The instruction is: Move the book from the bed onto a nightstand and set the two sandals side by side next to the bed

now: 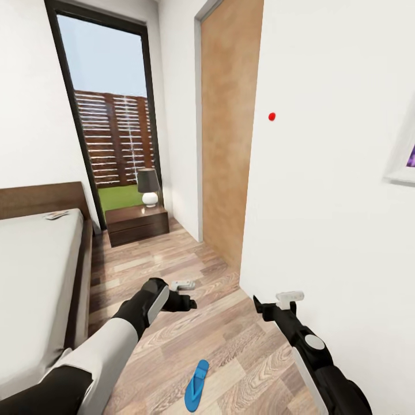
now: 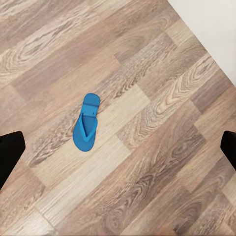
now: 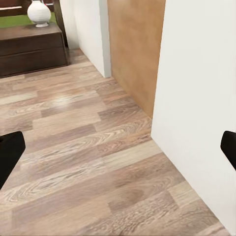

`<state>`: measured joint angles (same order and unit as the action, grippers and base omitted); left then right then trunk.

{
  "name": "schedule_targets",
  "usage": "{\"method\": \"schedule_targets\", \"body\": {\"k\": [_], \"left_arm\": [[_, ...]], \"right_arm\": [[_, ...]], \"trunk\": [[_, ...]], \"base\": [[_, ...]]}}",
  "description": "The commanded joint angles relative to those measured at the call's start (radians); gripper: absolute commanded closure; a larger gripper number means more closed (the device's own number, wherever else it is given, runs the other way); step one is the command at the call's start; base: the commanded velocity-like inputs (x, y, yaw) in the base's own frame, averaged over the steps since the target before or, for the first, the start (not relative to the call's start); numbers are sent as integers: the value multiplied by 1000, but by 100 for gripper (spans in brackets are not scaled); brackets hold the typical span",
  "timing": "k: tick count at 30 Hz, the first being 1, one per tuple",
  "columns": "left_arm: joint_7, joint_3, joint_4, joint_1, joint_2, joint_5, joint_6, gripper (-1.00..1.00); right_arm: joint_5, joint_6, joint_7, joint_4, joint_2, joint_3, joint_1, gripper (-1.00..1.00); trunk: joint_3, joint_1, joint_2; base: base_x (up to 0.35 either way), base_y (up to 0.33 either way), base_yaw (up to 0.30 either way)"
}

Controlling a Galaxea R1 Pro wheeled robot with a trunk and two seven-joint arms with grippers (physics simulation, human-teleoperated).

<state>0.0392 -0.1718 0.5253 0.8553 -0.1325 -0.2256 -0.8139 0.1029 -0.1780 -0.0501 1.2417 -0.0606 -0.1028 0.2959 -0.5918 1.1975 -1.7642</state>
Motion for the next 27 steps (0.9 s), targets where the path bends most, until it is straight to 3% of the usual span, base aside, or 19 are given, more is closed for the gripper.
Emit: {"method": "schedule_targets", "body": {"k": [1, 11, 20, 27], "left_arm": [[0, -3, 1, 1, 1, -3, -4, -100], [2, -4, 1, 1, 1, -4, -7, -100], [2, -5, 1, 1, 1, -4, -6, -100], [0, -5, 1, 0, 1, -5, -4, -100]], "right_arm": [[10, -5, 0, 2, -1, -1, 0, -100], [11, -3, 0, 2, -1, -1, 1, -100], [10, -4, -2, 2, -1, -2, 1, -100], [10, -4, -2, 2, -1, -2, 1, -100]], "trunk": [[-4, 4, -8], [-36, 42, -78], [-64, 77, -141], [-85, 104, -190]], "base": [[0, 0, 0], [0, 0, -9], [0, 0, -220], [0, 0, -74]]}}
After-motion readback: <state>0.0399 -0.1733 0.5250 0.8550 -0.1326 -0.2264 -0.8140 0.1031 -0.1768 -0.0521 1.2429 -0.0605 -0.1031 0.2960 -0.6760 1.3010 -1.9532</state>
